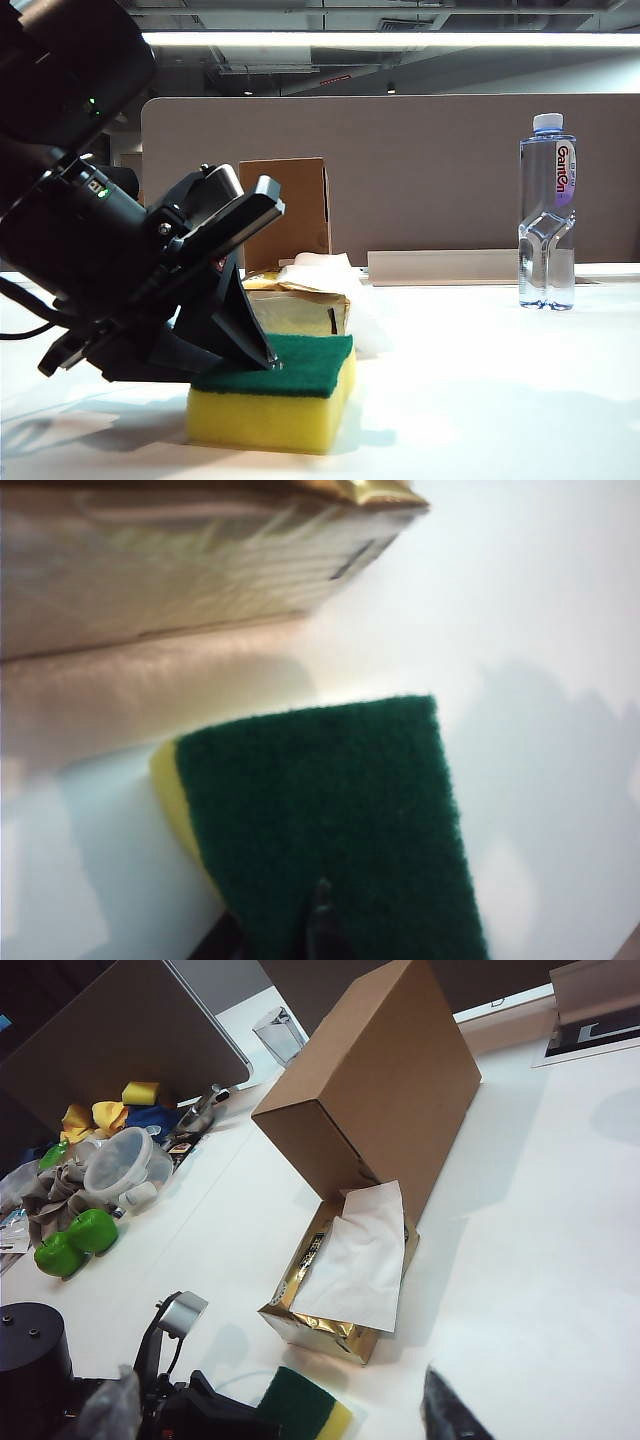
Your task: Move the sponge from left to right to wipe the table, avoiding obstacles on the table, and finally reaching the bottle of mineral water.
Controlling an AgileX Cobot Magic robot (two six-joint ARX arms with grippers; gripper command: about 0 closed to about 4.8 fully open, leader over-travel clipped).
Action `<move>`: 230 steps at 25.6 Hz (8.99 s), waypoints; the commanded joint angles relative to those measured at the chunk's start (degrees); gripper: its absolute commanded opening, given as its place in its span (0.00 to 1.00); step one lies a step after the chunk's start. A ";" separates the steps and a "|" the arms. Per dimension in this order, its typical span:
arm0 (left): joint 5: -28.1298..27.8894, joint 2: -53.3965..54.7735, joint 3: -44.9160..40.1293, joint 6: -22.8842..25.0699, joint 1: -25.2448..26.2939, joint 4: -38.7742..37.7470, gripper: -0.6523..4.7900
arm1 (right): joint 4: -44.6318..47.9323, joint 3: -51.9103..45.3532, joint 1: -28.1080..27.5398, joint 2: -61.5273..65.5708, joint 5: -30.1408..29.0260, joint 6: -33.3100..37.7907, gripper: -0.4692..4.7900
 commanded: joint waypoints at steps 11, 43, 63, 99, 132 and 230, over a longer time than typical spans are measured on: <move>-0.13 -0.17 0.07 -1.16 -0.02 0.94 0.42 | 0.55 0.35 0.02 -0.09 -0.20 -0.04 0.78; -0.70 -9.35 0.07 -0.26 0.31 -3.26 0.64 | 0.55 0.35 0.00 -0.09 -0.15 -0.04 0.78; -12.72 -39.32 3.26 24.33 6.88 -17.86 0.63 | 0.59 0.35 -0.07 -0.09 0.07 -1.99 0.78; 13.57 -71.87 8.11 33.00 36.50 -55.45 0.45 | -4.87 -2.05 36.54 2.97 25.73 8.94 0.79; 13.88 -75.60 8.31 32.92 34.82 -56.26 0.45 | 21.29 -5.97 45.35 35.56 31.80 18.03 0.78; 13.77 -76.17 10.03 32.85 34.80 -55.80 0.45 | 16.85 -1.70 44.50 59.56 37.40 24.17 0.08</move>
